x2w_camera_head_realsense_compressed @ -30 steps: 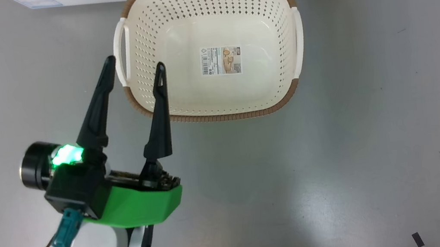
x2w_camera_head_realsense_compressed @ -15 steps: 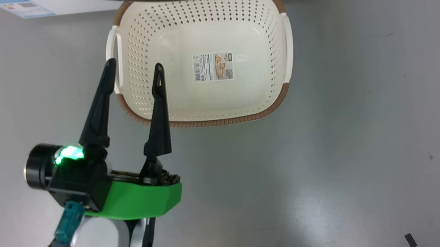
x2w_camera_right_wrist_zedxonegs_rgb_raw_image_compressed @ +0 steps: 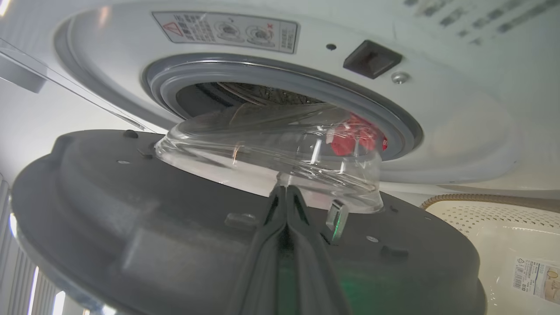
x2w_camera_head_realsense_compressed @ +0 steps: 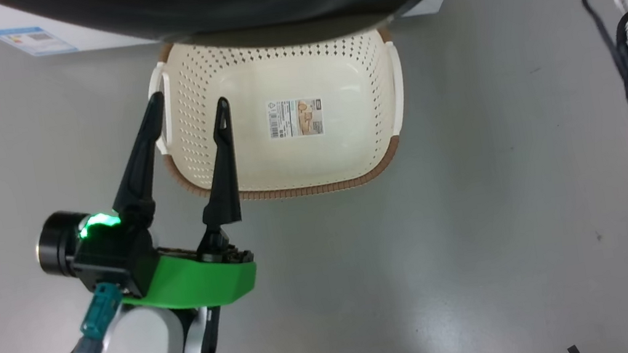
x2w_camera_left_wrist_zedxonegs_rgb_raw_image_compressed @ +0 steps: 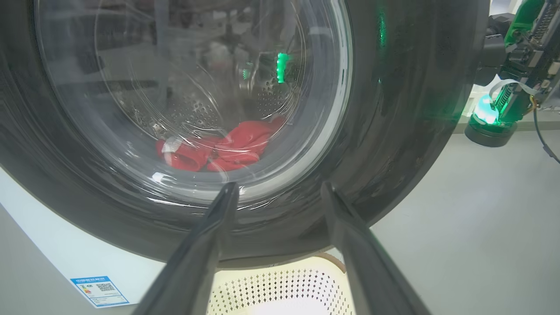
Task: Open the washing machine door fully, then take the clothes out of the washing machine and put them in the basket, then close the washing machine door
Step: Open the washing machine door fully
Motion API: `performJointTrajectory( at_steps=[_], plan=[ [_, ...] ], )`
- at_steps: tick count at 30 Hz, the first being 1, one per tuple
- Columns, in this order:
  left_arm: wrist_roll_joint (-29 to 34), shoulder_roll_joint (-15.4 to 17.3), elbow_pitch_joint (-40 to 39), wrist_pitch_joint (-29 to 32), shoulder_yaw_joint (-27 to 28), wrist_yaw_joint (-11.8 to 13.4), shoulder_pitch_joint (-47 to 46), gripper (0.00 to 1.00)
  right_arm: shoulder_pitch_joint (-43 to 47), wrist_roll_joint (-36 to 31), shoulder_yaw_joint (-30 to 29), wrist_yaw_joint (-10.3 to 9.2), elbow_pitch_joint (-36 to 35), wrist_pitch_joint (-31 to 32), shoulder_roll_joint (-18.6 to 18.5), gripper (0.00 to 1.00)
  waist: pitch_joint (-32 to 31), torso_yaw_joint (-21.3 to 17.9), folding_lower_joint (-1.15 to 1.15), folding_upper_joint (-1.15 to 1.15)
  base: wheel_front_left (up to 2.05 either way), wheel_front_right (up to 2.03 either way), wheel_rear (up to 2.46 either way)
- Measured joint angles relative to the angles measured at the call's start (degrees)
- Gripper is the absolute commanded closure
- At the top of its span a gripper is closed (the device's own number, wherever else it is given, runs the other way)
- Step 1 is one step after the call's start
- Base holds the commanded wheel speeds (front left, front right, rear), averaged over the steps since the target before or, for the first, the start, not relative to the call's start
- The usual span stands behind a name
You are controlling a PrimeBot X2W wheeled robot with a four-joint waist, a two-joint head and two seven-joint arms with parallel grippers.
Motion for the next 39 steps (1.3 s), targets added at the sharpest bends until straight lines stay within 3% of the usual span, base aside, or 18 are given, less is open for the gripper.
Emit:
performJointTrajectory(
  at_steps=[13,18,19,20,21,22,29,39],
  plan=[
    [0.0,0.0,1.2,0.0,1.2,0.0,1.1,0.0,4.7,-0.1,1.1,0.0,-1.1,2.1,2.4,1.0,-3.5,-1.7,0.0,0.0,0.0,0.0,0.0],
    [-0.5,0.0,1.3,0.0,1.4,0.0,1.5,0.0,4.7,-2.2,1.2,0.0,-1.0,0.0,2.4,0.98,-3.8,-2.2,0.0,0.0,0.0,0.0,0.0],
    [-0.8,0.0,1.3,0.0,1.5,0.0,1.5,0.0,4.8,-2.6,1.1,0.0,-1.0,-0.9,2.4,0.8,-3.8,-2.3,0.0,0.0,0.0,0.0,0.0],
    [-1.0,0.0,1.3,0.0,1.5,0.0,1.5,0.0,5.0,-3.4,1.1,0.0,-1.0,-2.1,2.4,0.51,-3.8,-2.4,0.0,0.0,0.0,0.0,0.0],
    [-1.0,0.0,1.3,0.0,1.6,0.0,1.5,0.0,5.3,-4.3,1.0,0.0,-0.9,-3.3,2.4,0.05,-3.8,-2.5,0.0,0.0,0.0,0.0,0.0],
    [-1.0,0.0,1.3,0.0,1.6,0.0,1.5,0.0,5.7,-4.9,1.0,0.0,-0.7,-4.4,2.4,0.0,-3.8,-2.6,0.0,0.0,0.0,0.0,0.0],
    [-1.4,0.0,1.3,0.0,2.1,0.0,1.7,0.0,8.8,-10.9,1.8,0.0,-2.2,-13.8,0.9,0.0,-4.2,-3.3,0.0,0.0,0.0,0.0,0.0],
    [-1.5,0.0,1.5,0.0,3.5,-0.1,2.8,0.0,14.2,-28.8,11.9,0.01,-4.1,-36.0,-5.0,0.0,-5.5,-4.4,0.0,0.0,0.0,0.0,0.0]
  ],
)
